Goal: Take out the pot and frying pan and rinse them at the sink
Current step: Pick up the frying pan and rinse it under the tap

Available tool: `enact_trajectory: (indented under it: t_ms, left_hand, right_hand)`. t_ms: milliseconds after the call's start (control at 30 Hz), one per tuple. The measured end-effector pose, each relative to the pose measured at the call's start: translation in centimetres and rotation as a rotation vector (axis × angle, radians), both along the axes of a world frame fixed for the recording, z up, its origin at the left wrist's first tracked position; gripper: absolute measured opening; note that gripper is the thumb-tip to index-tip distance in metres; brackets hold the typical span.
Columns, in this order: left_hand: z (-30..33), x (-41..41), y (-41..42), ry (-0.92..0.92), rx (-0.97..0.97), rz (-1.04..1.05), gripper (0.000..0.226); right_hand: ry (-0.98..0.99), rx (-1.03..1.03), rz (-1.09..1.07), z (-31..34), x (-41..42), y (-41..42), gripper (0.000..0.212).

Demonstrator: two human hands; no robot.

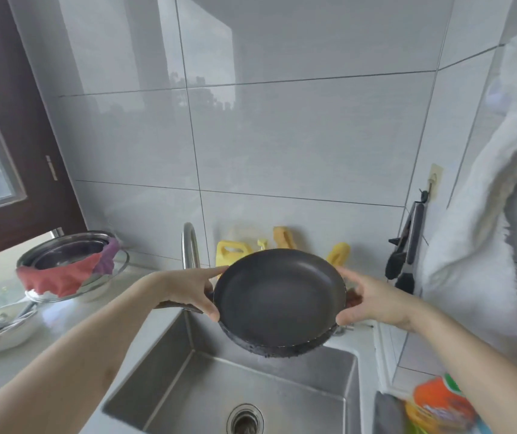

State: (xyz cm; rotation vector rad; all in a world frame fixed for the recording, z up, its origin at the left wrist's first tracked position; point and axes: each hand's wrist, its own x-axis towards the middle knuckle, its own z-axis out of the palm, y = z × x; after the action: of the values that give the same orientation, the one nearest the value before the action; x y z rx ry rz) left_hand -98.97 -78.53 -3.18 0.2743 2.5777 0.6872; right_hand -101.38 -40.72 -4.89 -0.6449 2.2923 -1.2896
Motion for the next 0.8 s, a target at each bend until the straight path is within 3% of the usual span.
enact_trajectory:
  t_ms: [100,533,700,800]
  left_hand:
    - [-1.4,0.1,0.2,-0.055,-0.003,-0.010,0.110]
    - [-1.1,-3.7,2.2,-0.078,0.070,-0.242,0.099]
    - [-0.8,-5.3,4.3,-0.086,0.166,-0.368,0.103]
    - [-0.7,-5.9,6.4,-0.106,0.179,-0.473,0.104]
  right_hand:
    - [-0.060,-0.096,-0.034,-1.8,0.7,0.4,0.099]
    - [-0.045,-0.102,-0.208,-2.4,4.0,2.2,0.088]
    - [-0.057,-0.112,-0.438,-3.5,7.4,3.6,0.108]
    - [-0.071,-0.157,-0.530,-3.5,10.8,4.2,0.108]
